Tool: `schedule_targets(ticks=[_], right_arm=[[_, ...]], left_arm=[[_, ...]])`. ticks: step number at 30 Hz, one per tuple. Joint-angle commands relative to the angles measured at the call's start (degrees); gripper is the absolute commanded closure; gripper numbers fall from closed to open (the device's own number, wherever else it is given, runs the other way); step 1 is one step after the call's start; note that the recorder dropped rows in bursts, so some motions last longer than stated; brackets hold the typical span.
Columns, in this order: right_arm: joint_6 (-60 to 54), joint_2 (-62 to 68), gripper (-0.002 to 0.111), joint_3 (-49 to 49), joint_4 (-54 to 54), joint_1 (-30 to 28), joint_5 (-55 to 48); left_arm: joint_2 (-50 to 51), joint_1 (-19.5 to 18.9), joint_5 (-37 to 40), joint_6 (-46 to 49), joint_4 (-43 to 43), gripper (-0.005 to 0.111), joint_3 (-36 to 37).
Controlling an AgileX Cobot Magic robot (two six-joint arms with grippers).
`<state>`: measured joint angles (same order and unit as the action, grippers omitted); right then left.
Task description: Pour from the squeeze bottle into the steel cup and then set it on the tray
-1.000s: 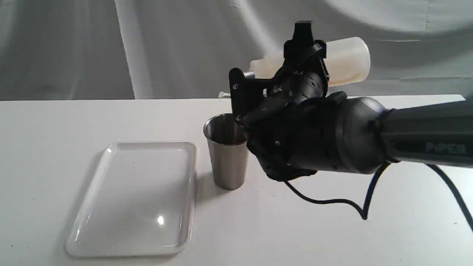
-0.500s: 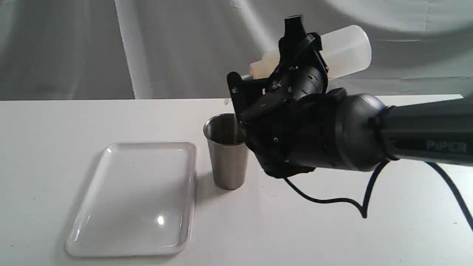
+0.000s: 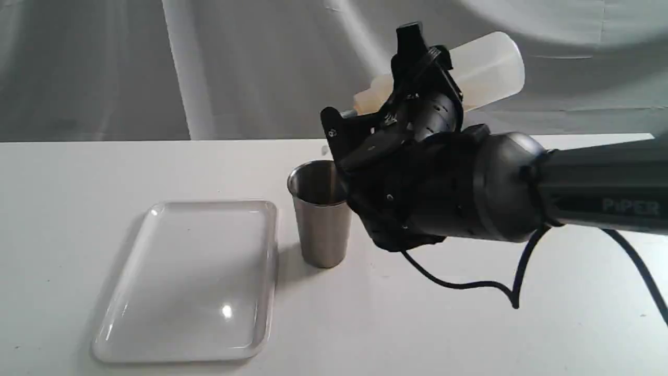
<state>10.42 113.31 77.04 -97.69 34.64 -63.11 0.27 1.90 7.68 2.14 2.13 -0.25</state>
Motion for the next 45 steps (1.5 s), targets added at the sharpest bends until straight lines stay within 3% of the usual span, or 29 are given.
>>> schedule_targets(ticks=[1,45], right_arm=[[-1.3,-1.1,0.074,0.7,-2.3,0.2,-1.9],[-5.4,-1.1,0.074,1.1,-2.3,0.8,-1.8]], left_arm=[[-0.3,0.3,-0.1,-0.3,0.2,0.098,0.3],[-0.3,0.3,-0.1,-0.3,0.2,0.098,0.3]])
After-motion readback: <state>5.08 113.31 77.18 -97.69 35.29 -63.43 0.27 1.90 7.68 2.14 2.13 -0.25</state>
